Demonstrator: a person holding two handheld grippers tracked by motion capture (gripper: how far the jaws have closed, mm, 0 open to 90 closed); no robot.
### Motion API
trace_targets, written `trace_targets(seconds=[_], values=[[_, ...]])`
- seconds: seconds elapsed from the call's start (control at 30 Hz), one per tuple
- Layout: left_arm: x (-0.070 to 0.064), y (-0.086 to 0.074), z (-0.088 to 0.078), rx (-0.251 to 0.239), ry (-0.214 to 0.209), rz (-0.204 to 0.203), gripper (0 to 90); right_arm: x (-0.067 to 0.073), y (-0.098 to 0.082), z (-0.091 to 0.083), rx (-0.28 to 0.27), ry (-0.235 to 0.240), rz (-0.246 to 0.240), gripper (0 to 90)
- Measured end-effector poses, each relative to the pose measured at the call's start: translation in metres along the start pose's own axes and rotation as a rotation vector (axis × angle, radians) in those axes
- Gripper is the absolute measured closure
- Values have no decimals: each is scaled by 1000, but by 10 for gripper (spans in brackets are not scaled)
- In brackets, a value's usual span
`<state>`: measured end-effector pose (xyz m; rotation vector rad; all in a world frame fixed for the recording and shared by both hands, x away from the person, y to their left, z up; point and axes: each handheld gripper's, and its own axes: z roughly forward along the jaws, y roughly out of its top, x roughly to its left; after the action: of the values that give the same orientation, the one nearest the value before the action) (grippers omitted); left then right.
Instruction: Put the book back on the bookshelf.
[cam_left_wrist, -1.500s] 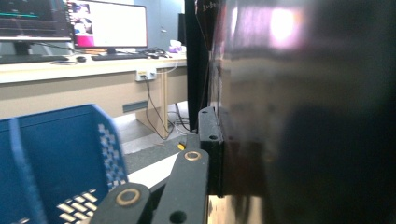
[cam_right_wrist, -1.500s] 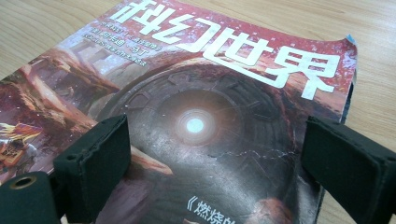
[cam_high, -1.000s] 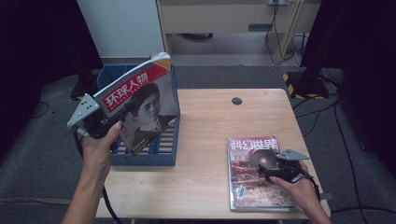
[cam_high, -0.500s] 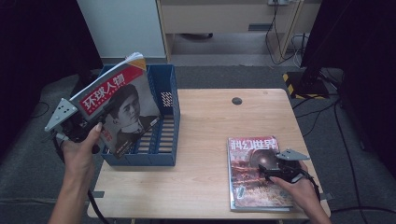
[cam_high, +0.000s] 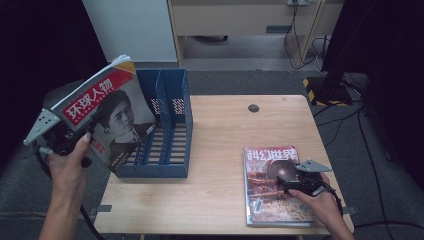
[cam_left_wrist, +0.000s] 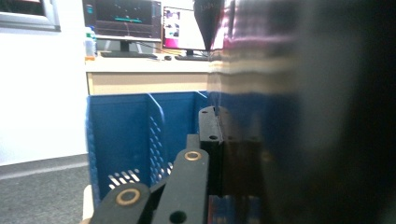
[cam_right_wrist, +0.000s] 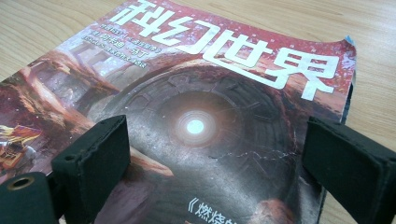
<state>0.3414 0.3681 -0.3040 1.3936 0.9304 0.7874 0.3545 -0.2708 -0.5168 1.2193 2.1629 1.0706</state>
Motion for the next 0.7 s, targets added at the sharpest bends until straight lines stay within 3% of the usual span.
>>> trace_targets(seconds=[0.1, 0.7], values=[[4, 4, -6, 4, 18, 11, 866, 0, 0, 0, -1, -2, -2, 81], [27, 3, -35, -8, 86, -22, 865, 0, 0, 0, -2, -2, 1, 80]])
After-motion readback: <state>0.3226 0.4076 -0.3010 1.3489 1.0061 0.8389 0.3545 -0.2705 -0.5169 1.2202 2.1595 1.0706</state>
